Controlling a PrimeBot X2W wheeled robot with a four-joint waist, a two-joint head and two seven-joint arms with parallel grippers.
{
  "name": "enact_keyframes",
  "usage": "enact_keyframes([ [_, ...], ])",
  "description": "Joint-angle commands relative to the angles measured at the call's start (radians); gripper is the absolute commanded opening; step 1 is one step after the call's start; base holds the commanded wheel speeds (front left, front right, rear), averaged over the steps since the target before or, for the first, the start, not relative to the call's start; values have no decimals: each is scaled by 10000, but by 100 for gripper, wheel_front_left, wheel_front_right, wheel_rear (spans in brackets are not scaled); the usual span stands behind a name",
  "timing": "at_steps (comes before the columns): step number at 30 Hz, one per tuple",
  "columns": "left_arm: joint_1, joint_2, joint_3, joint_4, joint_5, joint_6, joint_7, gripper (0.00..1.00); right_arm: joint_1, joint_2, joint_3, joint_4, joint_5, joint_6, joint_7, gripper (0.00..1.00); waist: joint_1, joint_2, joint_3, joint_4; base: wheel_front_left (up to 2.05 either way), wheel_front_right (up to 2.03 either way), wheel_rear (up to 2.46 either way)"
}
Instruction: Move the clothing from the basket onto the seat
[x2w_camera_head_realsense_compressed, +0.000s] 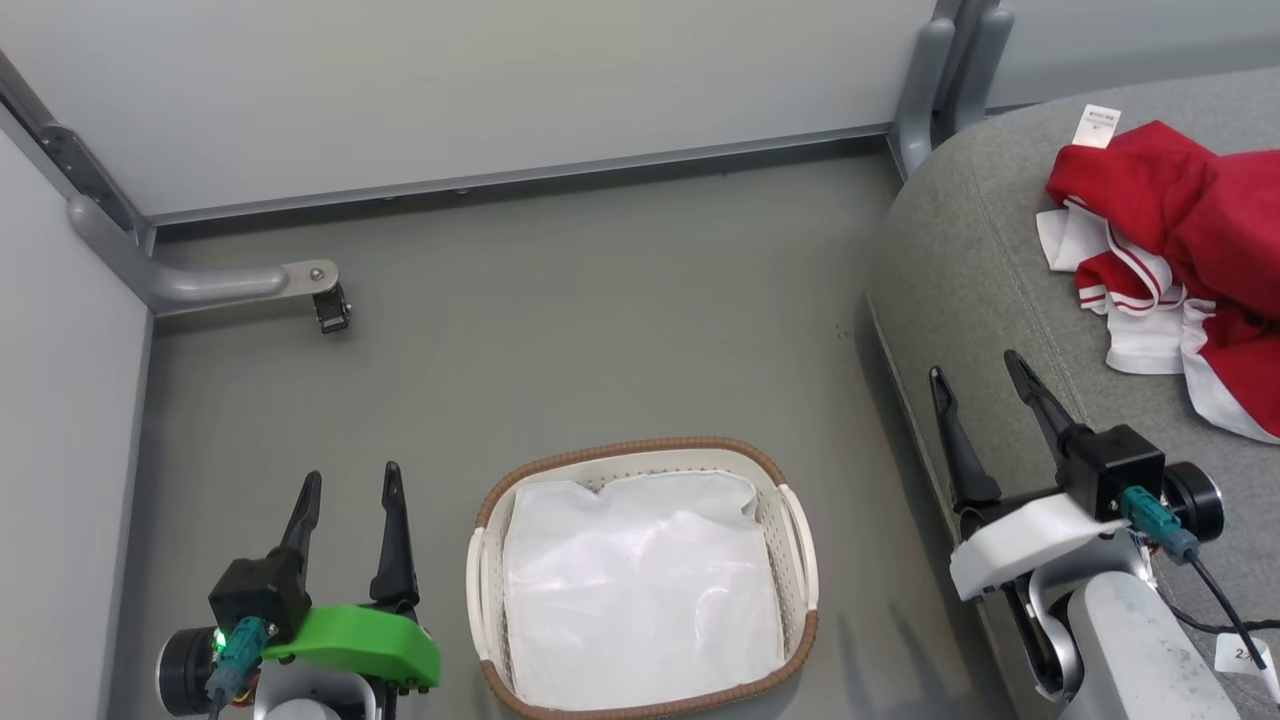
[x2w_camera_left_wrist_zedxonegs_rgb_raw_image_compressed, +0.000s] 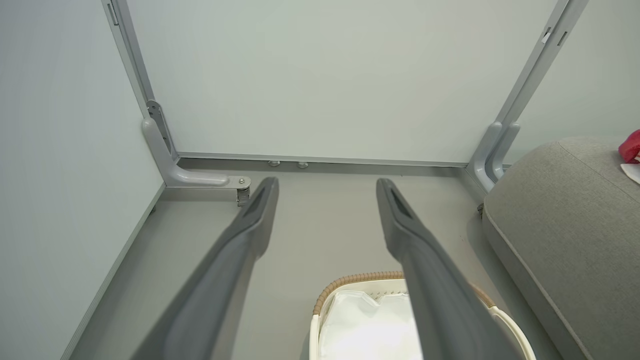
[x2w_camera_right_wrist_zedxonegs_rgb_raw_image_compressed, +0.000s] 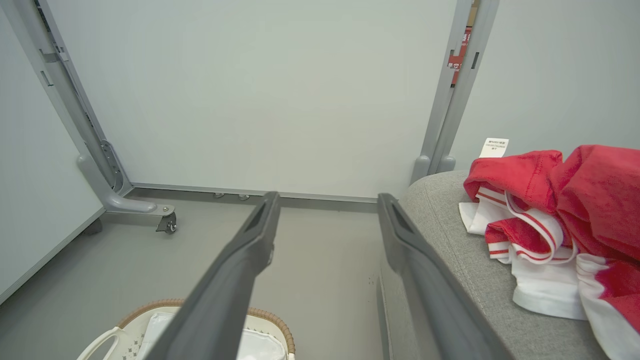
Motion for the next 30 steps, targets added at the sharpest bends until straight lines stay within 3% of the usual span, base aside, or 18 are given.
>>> enact_keyframes([
  [1,219,36,55,-58,-77,-20,-4,100,253,16,-3,-28,70,-14,-16,100,0,0,-275,122,0,0,0],
  [7,716,35,36,-88,-429,-43,-4,100,747,104,29,100,32,-14,-16,100,0,0,-804,231,0,0,0],
  [8,609,2,9,-53,-462,-54,1,0,664,129,31,80,65,0,2,0,0,0,-678,170,0,0,0],
  [12,724,-25,-18,285,-599,-57,17,0,898,239,37,385,111,0,23,0,0,0,-719,179,0,0,0],
  [30,511,-12,472,37,-3618,-270,887,0,994,296,-428,196,3509,-2,898,0,0,0,-798,186,0,0,0],
])
